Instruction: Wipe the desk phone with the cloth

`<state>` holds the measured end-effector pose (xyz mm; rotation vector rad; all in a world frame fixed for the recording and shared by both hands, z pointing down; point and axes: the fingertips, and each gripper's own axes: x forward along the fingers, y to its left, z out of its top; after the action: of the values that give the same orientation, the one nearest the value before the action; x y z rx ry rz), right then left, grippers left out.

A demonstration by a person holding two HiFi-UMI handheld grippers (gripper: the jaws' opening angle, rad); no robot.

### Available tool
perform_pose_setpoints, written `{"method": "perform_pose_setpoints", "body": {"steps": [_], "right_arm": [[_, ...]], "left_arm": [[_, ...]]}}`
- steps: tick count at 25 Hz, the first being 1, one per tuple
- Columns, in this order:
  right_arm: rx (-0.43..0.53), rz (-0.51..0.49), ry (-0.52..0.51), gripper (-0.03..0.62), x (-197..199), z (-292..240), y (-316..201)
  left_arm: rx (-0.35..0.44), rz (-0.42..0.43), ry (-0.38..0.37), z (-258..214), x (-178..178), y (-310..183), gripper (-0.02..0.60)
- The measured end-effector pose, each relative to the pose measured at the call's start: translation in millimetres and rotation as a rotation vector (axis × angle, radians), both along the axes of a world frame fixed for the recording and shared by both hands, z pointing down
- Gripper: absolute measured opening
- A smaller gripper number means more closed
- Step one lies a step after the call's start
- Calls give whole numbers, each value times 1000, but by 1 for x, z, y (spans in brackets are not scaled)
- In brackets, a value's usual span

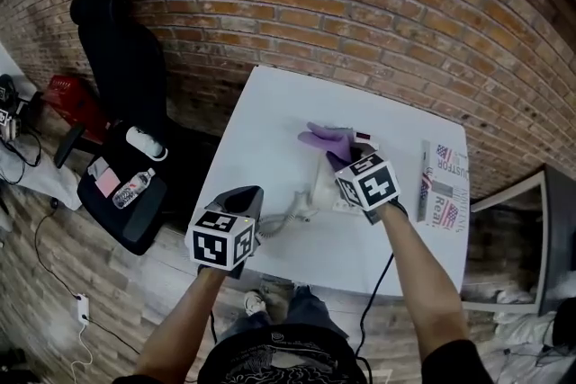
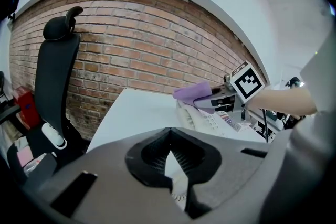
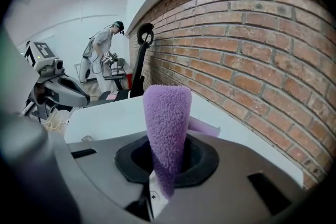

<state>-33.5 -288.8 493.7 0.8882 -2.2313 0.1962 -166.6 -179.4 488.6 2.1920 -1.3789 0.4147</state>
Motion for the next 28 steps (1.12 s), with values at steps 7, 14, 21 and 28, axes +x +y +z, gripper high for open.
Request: {"method": "perform_pose_setpoints", "body": {"steps": [7, 14, 21, 28], "right_arm": [[-10, 23, -8, 44, 1, 4, 24], [-30, 49, -33, 44, 0, 11, 51], [-47, 63, -46, 44, -1, 21, 77], [-72, 69, -49, 44, -3, 34, 104]], "left_arm": [[6, 40, 6, 0, 3, 11, 5], [7, 76, 8, 2, 6, 25, 5], [11, 96, -1, 3, 2, 42, 5], [13, 114, -4, 5, 1, 57, 5]]}}
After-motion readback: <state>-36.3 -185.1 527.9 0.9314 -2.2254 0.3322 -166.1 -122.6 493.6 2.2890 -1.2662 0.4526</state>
